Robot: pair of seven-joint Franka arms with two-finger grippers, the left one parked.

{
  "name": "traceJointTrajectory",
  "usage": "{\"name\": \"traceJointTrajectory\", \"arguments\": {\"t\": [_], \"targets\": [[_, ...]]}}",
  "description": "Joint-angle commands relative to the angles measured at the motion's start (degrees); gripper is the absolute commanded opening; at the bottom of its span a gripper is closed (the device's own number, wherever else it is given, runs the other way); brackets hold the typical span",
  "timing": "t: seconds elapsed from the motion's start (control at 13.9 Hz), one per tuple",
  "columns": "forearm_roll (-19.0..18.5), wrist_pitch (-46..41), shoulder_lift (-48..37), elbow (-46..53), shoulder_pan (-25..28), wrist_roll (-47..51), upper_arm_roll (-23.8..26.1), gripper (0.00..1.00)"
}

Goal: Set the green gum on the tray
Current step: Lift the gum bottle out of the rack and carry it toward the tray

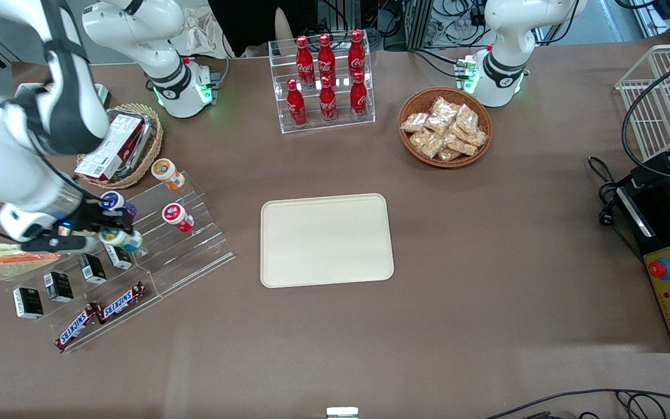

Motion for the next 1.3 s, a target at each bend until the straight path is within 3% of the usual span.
{"name": "traceJointTrajectory", "arguments": {"t": [0.0,0.22,0.65,0.79,1.01,1.23], "targets": [[0.98,-11.42,1.16,12.62,0.21,0.55,0.21,0.49],[1.5,-16.46,1.16,18.01,0.3,4.48,2.22,0.49],[1.94,-13.84,4.67,18.28,2.75,36.71,17.06,0.49],[2.03,-11.73,7.04,18.2,4.59,44.63,19.63,0.49],[1.94,-4.19,9.95,13.39,8.38,49.14,19.63,0.48],[1.68,11.43,10.3,1.18,10.75,52.57,19.63,0.48]]}}
